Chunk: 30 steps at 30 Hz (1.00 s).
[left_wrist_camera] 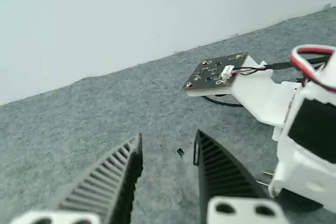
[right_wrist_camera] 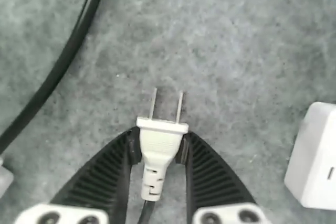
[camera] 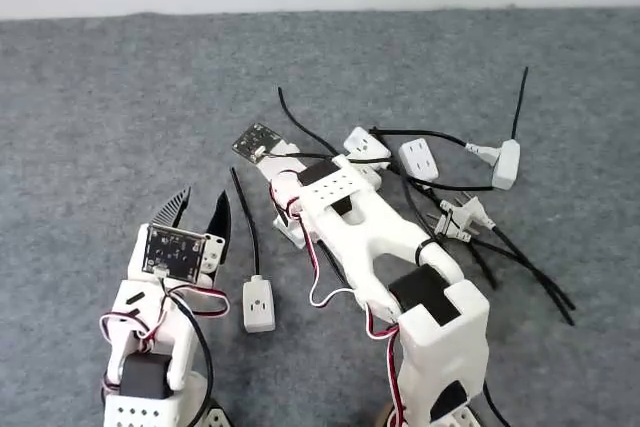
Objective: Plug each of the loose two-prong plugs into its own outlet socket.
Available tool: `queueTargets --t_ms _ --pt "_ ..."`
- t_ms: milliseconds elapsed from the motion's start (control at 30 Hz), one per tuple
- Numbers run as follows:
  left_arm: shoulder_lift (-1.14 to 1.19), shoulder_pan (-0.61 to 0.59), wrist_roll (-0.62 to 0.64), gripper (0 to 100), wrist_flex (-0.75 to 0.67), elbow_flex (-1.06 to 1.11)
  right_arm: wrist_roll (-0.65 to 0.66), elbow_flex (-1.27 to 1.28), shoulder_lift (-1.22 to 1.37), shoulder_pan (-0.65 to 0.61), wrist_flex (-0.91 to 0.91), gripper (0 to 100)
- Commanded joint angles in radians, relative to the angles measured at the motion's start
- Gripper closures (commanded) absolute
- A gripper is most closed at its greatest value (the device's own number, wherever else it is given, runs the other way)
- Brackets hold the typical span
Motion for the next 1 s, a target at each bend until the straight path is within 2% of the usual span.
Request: queueTargets --t_ms 0,167,967 --pt "0.005 -0.014 -0.009 83 -0.057 0.002 -0.012 -0.025 0.004 -0.010 0.013 98.9" --pt "0.003 -0.049 -0.005 83 -0.058 0.002 -0.009 -0.025 0.004 -0.010 0.013 98.9" --pt "0.005 -0.041 -0.009 83 -0.060 0.002 -0.006 -0.025 0.004 -0.012 0.007 98.9"
